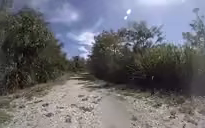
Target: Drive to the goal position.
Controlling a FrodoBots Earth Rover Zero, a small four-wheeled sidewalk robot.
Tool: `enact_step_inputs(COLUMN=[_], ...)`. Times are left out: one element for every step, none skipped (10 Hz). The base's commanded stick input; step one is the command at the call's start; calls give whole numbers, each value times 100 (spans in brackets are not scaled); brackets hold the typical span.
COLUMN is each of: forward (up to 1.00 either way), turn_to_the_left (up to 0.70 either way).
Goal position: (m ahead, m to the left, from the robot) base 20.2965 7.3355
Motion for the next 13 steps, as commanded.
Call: enact_step_inputs(forward=[85, 85, 85, 85, 85, 85, 85, 85, 85, 85, 85, 85, 85], turn_to_the_left=[0, 0, 0, 0, 0, 0, 0, 0, 0, 0, 0, 0, 0])
